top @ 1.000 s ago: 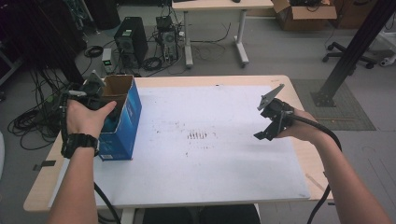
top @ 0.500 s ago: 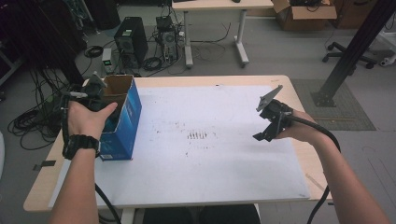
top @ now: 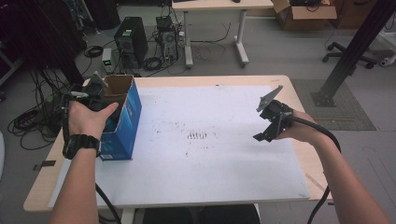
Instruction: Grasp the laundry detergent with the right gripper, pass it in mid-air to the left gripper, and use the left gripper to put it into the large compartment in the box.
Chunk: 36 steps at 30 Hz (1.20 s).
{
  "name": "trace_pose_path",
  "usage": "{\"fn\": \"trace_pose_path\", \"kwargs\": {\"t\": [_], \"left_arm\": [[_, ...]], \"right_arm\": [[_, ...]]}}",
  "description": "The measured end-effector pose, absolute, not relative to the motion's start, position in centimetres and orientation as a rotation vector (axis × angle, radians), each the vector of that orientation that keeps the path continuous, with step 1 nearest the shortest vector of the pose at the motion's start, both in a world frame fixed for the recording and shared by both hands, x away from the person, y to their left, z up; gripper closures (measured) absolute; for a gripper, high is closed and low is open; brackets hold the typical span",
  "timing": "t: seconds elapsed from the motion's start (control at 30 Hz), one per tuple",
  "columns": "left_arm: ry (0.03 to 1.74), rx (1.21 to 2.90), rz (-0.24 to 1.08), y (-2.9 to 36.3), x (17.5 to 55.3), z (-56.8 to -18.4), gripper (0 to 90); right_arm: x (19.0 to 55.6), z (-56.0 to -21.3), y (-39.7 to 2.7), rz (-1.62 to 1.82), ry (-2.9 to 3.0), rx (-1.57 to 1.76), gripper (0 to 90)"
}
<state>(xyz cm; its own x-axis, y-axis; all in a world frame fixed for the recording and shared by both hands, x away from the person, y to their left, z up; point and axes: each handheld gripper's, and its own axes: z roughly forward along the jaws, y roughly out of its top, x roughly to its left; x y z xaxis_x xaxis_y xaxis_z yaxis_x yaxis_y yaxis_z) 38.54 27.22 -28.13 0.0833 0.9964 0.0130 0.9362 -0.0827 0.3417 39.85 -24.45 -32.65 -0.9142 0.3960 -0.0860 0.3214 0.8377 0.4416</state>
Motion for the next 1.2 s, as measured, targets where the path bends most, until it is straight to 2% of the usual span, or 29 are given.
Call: {"fn": "trace_pose_path", "kwargs": {"t": [0.67, 1.2], "left_arm": [[1.854, 2.186, 0.426, 25.8, 38.1, -23.8, 30.1], [1.599, 2.362, 0.494, 19.1, 38.4, -20.5, 23.3]], "right_arm": [[39.8, -32.0, -24.1, 0.637, 2.842, 0.543, 8.5], [39.4, -31.8, -24.2, 0.633, 2.838, 0.554, 8.5]]}}
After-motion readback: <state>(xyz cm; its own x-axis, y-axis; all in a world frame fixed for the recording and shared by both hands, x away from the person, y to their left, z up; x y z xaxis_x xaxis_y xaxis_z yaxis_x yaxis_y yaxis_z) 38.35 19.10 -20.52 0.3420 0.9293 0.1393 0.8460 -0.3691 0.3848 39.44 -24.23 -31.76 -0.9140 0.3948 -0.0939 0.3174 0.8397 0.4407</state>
